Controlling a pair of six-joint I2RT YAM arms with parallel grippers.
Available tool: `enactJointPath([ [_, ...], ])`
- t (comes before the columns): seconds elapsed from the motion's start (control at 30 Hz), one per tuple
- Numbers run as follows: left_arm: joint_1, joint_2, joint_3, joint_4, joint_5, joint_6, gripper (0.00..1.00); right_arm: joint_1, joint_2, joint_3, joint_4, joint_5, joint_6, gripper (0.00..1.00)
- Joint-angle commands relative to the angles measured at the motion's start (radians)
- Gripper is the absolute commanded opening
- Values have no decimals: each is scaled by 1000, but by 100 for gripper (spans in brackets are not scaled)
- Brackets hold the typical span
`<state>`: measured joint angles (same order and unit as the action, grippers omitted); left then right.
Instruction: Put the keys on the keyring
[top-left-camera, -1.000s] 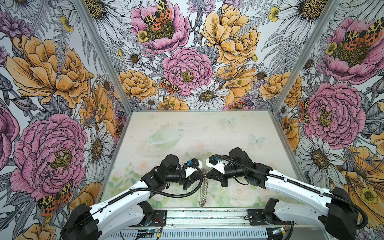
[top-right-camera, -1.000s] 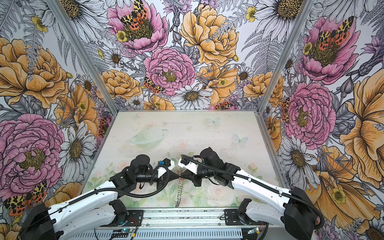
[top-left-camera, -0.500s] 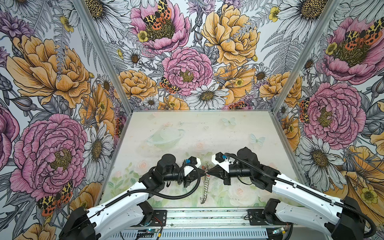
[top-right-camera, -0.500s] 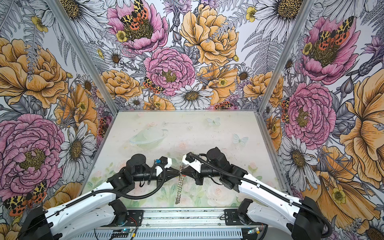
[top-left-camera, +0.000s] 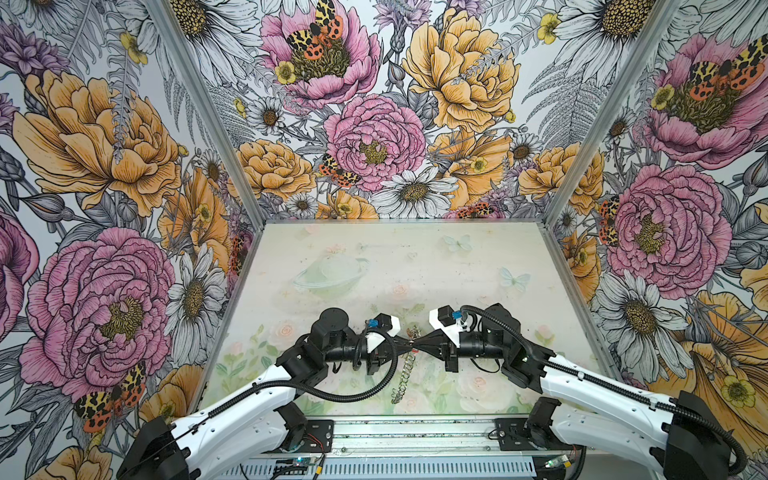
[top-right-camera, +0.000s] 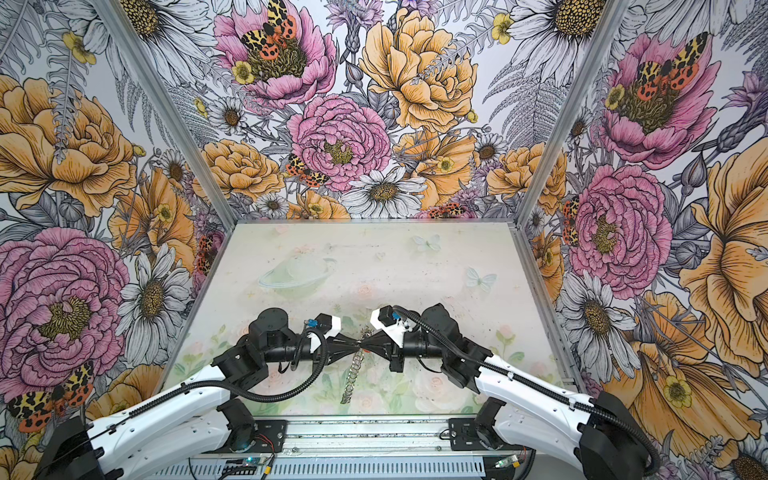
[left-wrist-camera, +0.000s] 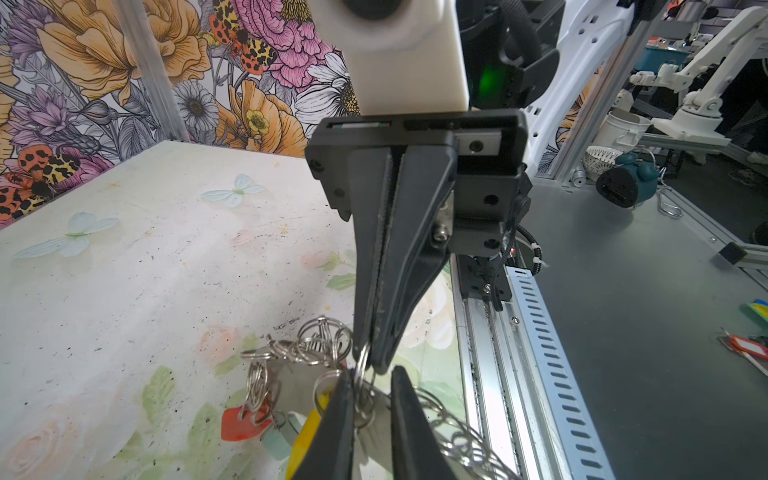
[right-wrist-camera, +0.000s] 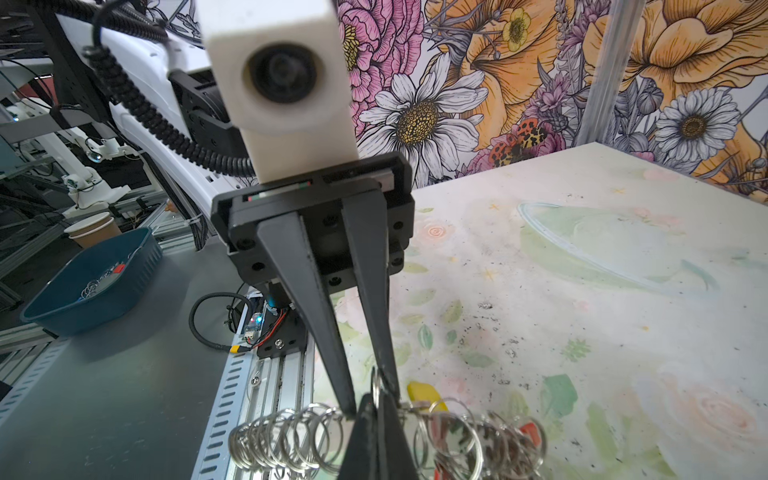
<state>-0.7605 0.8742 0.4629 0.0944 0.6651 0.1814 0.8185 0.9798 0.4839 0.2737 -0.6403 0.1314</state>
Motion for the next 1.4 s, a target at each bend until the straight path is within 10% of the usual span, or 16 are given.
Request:
enactJointPath([
  [0.0, 8, 12, -9, 13, 42, -17, 17, -2, -25, -11, 210, 10, 44, 0],
  [0.6, 17, 9, -15, 22, 23, -27, 19, -2, -7, -116, 495, 63, 112, 0],
  [0.97, 33, 19, -12, 43, 26, -47, 3, 0, 20, -126, 515, 49, 109, 0],
  [1.37, 12, 35, 5, -7, -71, -2, 0, -4, -72, 78, -154, 120, -52, 17],
])
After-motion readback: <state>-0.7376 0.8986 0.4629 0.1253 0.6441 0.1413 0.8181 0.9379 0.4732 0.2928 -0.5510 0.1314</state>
